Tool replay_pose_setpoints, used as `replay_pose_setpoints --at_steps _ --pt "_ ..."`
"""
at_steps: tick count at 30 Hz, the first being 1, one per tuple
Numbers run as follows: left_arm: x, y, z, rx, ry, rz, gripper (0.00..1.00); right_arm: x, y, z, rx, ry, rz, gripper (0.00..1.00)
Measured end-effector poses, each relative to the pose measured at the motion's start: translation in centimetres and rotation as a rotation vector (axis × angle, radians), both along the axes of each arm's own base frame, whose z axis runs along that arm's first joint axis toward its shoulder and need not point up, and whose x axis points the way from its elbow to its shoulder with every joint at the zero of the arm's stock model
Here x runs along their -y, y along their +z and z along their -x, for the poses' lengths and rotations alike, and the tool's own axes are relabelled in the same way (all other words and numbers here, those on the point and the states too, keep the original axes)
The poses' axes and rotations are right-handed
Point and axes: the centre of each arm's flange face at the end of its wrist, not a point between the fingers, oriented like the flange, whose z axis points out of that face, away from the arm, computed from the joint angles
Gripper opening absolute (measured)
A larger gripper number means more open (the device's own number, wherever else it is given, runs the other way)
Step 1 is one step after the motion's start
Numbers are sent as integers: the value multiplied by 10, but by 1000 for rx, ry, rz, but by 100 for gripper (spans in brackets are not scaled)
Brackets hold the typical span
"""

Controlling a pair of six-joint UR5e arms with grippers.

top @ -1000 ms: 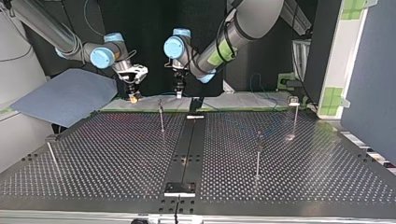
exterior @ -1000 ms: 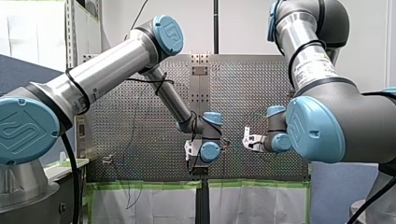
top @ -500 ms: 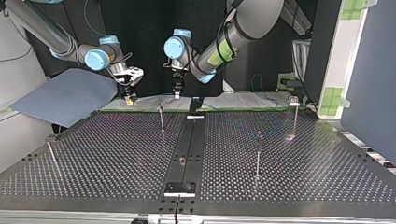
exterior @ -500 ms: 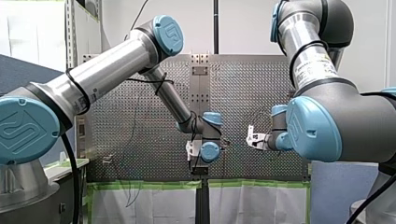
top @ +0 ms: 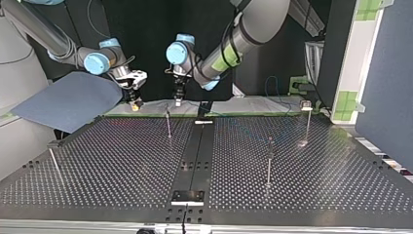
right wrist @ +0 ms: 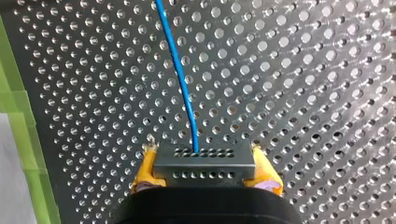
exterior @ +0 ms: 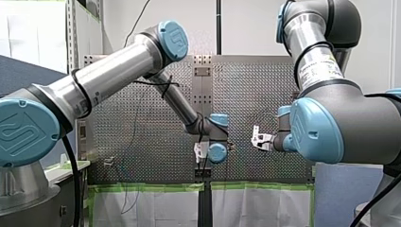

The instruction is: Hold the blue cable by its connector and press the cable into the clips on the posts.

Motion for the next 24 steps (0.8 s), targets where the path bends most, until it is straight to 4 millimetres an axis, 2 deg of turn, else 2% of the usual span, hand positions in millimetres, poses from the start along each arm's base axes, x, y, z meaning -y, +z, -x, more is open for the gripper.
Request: replay_pose_setpoints --at_steps 4,8,18,24 --pt "6 -9 -5 -3 -5 3 0 6 2 5 14 -11 2 0" --pt "11 -7 -10 4 -7 18 0 11 4 9 21 -18 6 0" --pt "8 -7 -18 8 1 27 0 13 5 11 22 -20 18 0" --pt "6 -17 -18 -3 -6 18 0 15 6 10 28 -14 31 0"
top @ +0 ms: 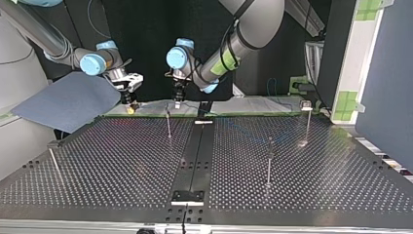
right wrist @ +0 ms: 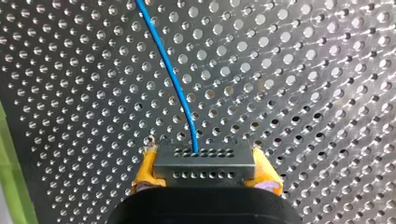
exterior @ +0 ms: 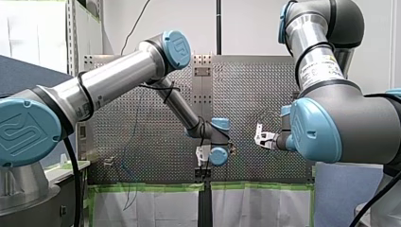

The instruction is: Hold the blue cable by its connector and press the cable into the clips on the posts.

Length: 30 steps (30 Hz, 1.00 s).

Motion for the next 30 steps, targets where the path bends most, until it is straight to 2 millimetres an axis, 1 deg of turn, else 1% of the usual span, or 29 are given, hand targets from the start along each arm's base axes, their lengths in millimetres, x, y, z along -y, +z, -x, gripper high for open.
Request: replay_pose_setpoints --at_steps 3,9,15,18,26,30 --pt "0 -2 -1 0 -2 1 0 0 -2 -1 1 6 4 0" --pt "-6 -3 -7 -7 -4 -5 0 2 -15 -2 -7 10 -5 0" --pt "-10 -2 -14 -9 -8 -7 0 8 -13 -3 -3 17 -3 0" --pt "-8 1 -17 -3 -17 -2 0 10 -12 -5 -1 24 -1 0" --pt "7 17 -22 7 -43 -8 0 13 -9 -6 1 29 5 0" --pt "10 22 -27 10 -40 -8 0 15 -7 -6 1 30 5 0"
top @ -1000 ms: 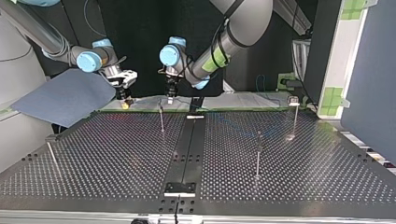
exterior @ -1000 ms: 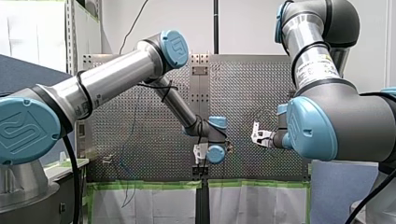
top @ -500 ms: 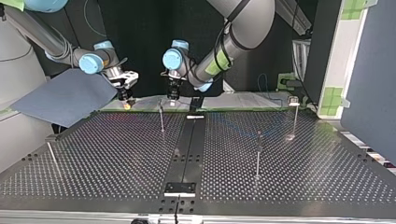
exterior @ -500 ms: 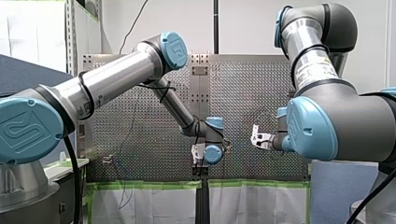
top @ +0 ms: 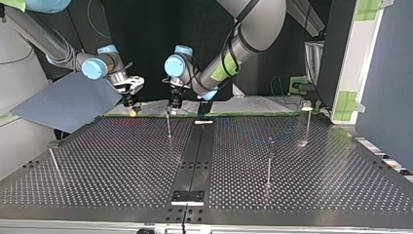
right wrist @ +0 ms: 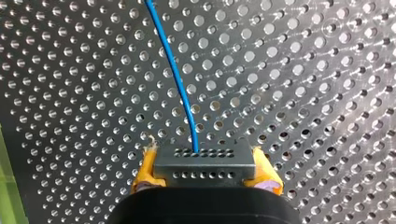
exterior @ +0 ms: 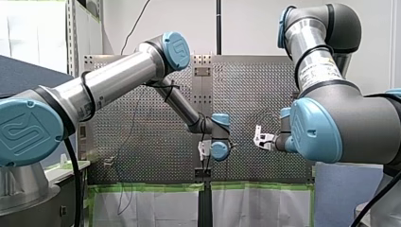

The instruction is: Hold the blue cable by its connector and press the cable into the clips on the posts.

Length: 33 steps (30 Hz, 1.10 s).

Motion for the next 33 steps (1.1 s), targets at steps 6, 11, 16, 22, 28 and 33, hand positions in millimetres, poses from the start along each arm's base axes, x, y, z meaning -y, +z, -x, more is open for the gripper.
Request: replay_pose_setpoints --at_steps 6,11,16,22,28,33 --pt "-12 1 -15 -2 28 0 0 6 5 -1 0 2 1 0" --pt "-22 2 -27 -4 27 2 0 9 7 -2 2 2 7 0" --pt "-20 7 -34 -12 0 20 0 11 9 -2 6 0 13 0" --pt "-14 10 -35 -30 -50 43 0 12 9 -2 4 1 17 0" --pt "-18 -2 -37 -48 -52 46 0 12 6 -3 3 1 16 0" --pt "-20 -19 -36 -62 -50 37 0 13 -4 -2 0 -2 8 0"
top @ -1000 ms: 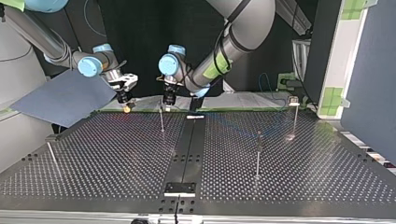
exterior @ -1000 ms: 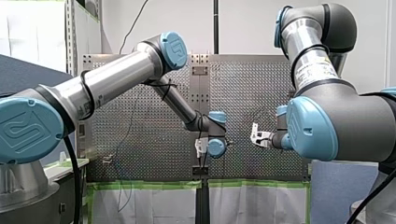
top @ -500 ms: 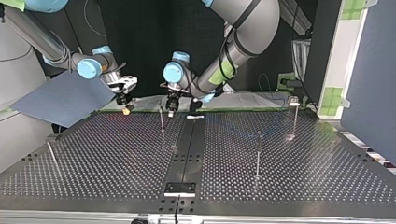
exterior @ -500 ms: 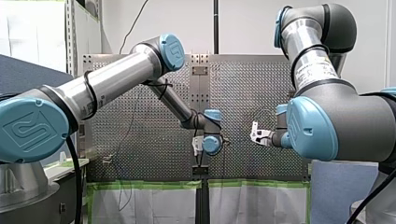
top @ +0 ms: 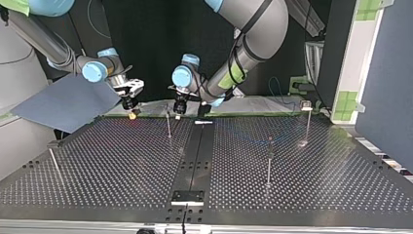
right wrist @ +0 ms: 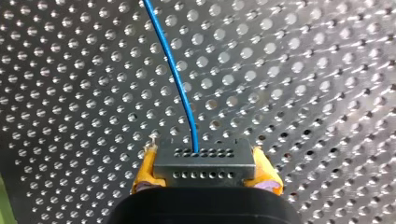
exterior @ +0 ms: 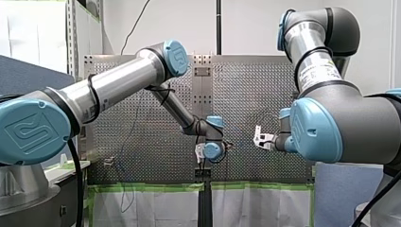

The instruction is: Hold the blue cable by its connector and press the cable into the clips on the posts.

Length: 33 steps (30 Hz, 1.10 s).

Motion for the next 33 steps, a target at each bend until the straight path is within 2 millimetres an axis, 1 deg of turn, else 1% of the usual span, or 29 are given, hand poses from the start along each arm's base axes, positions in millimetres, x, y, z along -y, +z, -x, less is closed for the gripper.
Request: replay_pose_setpoints --at_steps 3,6,10,15,18,22,25,33 --pt "-3 -5 -2 -4 2 -3 0 2 -3 0 -1 -2 -2 0" --pt "-4 -4 -6 0 2 1 0 5 -2 0 1 -3 2 0" --pt "0 6 -15 17 2 15 0 9 1 -1 4 -3 9 0" --pt "2 12 -20 22 0 19 0 14 4 -1 7 -5 15 0" --pt "4 19 -25 23 1 19 0 18 6 0 9 -8 21 0" --pt "6 31 -35 30 15 17 0 23 10 0 11 -16 29 0" --pt "4 37 -42 39 26 17 0 29 14 0 15 -19 35 0" --pt "-2 40 -50 45 41 9 0 36 20 -1 18 -21 41 0"
